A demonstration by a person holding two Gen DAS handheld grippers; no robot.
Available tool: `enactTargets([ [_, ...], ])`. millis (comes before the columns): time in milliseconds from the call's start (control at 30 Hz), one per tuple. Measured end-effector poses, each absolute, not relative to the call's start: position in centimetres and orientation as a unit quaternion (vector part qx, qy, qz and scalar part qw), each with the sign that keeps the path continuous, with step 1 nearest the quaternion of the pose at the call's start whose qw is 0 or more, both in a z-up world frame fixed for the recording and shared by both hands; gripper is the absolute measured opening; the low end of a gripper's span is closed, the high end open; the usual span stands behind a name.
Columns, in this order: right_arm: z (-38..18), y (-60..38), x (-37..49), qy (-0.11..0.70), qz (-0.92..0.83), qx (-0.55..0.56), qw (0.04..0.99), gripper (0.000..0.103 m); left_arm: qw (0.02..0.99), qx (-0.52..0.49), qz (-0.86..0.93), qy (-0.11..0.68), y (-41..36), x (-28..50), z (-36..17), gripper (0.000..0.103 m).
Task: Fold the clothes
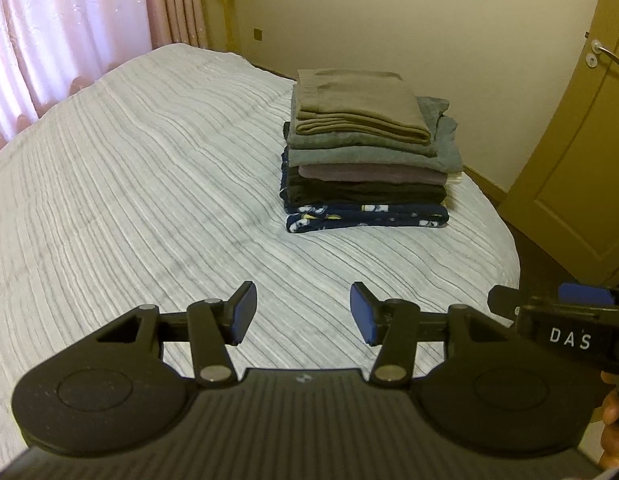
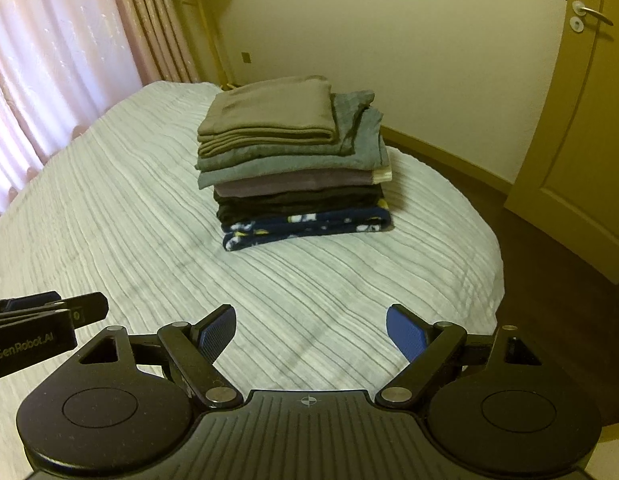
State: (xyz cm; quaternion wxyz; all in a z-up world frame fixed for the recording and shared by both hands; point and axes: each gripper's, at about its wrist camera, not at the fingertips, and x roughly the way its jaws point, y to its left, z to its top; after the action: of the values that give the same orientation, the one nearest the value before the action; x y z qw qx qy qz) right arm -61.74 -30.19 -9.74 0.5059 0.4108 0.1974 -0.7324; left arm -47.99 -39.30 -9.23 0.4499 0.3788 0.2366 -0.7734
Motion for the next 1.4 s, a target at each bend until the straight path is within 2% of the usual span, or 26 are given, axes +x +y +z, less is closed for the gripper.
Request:
enactTargets([
  [667,-11.0,-34.3,-65.2,0.225,-0.704,0.420,0.526,0.085,0.471,0.375,-0.754,0.262,-42.3,-51.9,-10.6,0.047],
  [1400,-13.7,-37.1,-69.9,0.253,-0.682,0.444,0.522,0.085,0.464,0.373,-0.749,0.289,-45.1,-56.6,-14.8,0.047],
])
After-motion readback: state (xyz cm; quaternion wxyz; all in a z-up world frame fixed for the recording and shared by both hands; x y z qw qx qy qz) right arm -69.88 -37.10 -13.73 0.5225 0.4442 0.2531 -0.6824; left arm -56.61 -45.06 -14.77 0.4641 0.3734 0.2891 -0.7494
